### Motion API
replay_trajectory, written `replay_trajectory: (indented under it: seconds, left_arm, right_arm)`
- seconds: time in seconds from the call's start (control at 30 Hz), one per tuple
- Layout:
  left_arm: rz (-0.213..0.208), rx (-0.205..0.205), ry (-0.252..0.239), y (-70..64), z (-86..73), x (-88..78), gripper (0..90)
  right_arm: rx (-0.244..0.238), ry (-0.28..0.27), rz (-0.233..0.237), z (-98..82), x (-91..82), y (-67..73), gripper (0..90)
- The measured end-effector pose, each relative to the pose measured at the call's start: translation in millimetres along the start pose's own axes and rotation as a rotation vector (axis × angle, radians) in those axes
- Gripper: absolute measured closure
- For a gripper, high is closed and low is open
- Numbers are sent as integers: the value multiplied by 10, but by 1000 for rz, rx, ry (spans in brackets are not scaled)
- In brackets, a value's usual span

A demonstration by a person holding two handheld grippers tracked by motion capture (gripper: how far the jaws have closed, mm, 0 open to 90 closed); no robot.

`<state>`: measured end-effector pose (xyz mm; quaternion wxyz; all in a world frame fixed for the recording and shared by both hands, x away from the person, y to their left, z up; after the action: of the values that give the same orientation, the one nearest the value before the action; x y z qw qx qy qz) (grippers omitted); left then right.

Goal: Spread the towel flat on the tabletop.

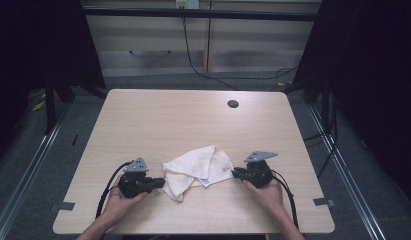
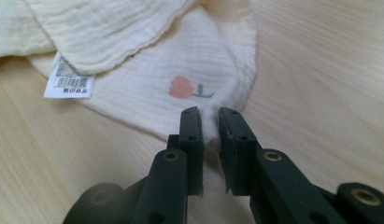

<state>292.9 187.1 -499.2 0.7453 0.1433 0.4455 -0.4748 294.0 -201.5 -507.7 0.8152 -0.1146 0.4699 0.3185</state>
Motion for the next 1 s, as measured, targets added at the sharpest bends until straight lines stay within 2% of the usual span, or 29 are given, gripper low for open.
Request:
replay_trajectory:
  seconds: [0.1,0.2,0.3,0.43,0.53,0.67,0.83,1.0]
  left_arm:
    - [-21,1,-1,-75,-56,-34,856]
    - [-30,11,20,-120,-105,-33,854]
    - [-36,14,7,-120,-100,-42,835]
    - [-36,3,-3,-94,-106,-50,799]
    - [-36,4,-4,-100,-100,-43,797]
    - [-35,12,10,-110,-97,-19,780]
    - [-36,10,-1,-107,-99,-35,736]
    - [-19,-14,-65,-71,-81,-149,629]
  right_arm:
    - [13,-9,-8,16,-5,-7,782]
    - [13,-17,-20,30,-11,-35,769]
    - [23,-29,-23,35,-27,-54,749]
    - [71,-76,-53,21,-132,-114,669]
    - [91,-88,-52,-1,-164,-149,672]
    - [79,-50,-57,-11,-87,-135,665]
    - [59,-21,-48,6,-11,-106,659]
    - [37,0,-44,10,33,-72,694]
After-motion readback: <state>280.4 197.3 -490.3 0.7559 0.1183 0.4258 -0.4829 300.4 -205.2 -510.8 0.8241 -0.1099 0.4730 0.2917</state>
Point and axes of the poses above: each handheld gripper's, and its own axes: x roughly forward along the jaws, z roughly out of its top, y roughly to its left, the point moved 1 cm from there along x, roughly forward along the jaws, and after that the axes turned 14 degrees about y, right-handed, at the moved point
